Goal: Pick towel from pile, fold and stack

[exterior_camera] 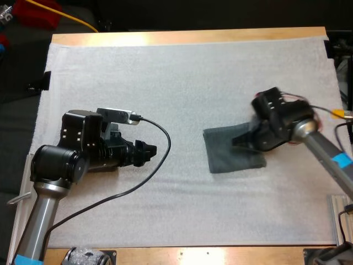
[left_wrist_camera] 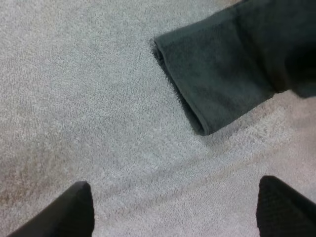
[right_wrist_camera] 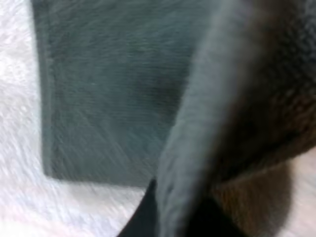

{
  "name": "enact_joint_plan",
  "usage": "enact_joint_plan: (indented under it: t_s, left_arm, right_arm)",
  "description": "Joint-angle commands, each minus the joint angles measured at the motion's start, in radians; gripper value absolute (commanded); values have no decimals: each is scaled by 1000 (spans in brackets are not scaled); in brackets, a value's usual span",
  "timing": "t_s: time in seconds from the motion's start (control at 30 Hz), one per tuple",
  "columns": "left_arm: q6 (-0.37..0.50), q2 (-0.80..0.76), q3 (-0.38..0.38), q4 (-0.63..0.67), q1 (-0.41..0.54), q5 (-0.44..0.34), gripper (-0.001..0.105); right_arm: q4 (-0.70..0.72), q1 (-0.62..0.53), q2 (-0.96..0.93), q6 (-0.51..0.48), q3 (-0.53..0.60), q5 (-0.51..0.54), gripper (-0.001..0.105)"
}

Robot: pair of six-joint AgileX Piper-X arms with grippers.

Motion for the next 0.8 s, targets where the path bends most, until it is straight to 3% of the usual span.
enact_joint_plan:
  t_s: [0.0, 0.4, 0.77]
  left_arm:
    - [2, -4, -5, 1, -4, -18, 66]
    - [2, -4, -5, 1, -4, -18, 66]
    - [2, -4, -5, 1, -4, -18, 66]
  right_arm:
    - [-20, 16, 15, 28, -8, -32, 2]
    - [-165, 70, 152, 177, -8, -96, 2]
    - [-200, 70, 191, 183, -8, -173, 6]
